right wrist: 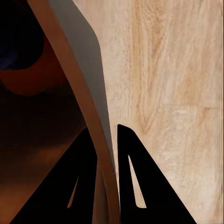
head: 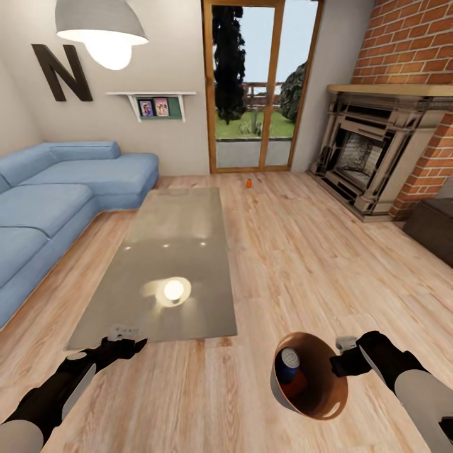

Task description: Put the three can of soda from the living room inside the tash can in the kitchen.

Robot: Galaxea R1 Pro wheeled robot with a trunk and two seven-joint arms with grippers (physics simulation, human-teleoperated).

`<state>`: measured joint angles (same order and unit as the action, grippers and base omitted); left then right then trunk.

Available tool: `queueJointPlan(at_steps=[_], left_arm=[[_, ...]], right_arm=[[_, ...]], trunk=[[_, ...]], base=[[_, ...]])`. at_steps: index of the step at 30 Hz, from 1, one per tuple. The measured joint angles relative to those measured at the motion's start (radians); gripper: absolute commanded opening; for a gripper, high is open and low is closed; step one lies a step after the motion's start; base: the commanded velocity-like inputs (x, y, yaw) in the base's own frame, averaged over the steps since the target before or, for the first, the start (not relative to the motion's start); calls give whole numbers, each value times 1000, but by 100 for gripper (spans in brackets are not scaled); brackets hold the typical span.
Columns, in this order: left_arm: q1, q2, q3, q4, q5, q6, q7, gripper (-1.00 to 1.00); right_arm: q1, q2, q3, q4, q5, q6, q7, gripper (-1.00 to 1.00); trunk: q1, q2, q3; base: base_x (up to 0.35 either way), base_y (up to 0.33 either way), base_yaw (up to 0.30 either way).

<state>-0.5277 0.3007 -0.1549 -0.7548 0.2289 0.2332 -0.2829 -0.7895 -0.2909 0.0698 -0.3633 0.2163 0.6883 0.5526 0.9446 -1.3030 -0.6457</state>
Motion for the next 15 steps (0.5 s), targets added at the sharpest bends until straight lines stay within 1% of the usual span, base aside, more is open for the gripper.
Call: queueJointPlan(at_steps=[5,15], left_arm=[[0,0,0,0,0,0,0,100],[0,0,0,0,0,0,1,100]], right_arm=[[0,2,0,0,0,0,0,-100],[0,4,-1,0,-3,1,0,-100]], trunk=[[0,0,1],[0,0,8]], base=[[148,-297,128],[148,-297,195]])
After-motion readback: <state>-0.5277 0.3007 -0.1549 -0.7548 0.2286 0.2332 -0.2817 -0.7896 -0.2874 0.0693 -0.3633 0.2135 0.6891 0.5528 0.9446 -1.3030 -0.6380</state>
